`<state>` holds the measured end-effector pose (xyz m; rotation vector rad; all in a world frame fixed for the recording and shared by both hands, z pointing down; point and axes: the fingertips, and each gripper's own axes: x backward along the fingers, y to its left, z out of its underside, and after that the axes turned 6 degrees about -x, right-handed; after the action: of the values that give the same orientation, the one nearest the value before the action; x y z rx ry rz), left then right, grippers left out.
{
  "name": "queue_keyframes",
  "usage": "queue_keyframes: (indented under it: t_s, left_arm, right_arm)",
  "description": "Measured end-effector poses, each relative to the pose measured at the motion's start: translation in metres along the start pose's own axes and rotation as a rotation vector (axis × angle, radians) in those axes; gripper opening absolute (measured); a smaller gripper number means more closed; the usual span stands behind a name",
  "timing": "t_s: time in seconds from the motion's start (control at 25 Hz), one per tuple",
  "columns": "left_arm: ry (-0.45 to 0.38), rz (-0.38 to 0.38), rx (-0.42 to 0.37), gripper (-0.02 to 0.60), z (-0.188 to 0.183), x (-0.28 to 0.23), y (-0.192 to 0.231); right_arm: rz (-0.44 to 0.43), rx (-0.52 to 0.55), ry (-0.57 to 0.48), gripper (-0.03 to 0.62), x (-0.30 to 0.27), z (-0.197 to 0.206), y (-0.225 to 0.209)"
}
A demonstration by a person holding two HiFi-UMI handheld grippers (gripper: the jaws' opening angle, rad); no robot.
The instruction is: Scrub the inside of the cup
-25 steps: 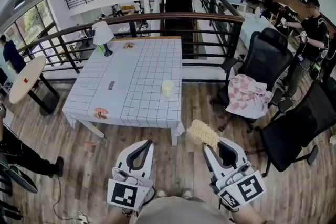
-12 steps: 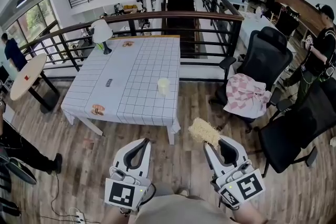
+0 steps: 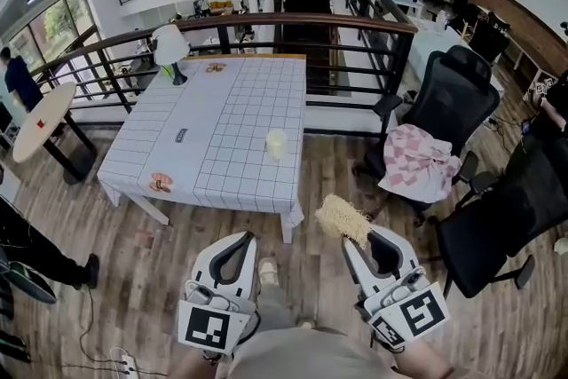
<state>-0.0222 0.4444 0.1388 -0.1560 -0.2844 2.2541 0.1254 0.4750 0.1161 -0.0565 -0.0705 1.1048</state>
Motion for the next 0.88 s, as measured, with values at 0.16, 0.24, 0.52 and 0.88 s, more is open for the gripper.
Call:
queue_keyframes:
  t_s: [0.16,0.24,0.52,0.88]
  left_arm:
    - [-0.006,0.014,0.028,0.014,0.008,-0.019,0.013]
    - [-0.006,0.019,0.033,0.014,0.013,-0.031,0.023]
    - [-0.029,0.074,0.062,0.014,0.028,-0.081,0.055]
    - [-0.034,0.101,0.066,0.014,0.04,-0.161,0.124]
  right_arm:
    - [0.003,-0.002,0.018,0.112,-0.02,0.004,-0.008]
    - [0.008,-0.001,0.022,0.112,-0.032,0.005,-0.014]
    - [0.043,-0.014,0.053,0.112,-0.085,0.018,-0.043]
    - [0.076,-0.028,0.083,0.112,-0.182,0.018,-0.087]
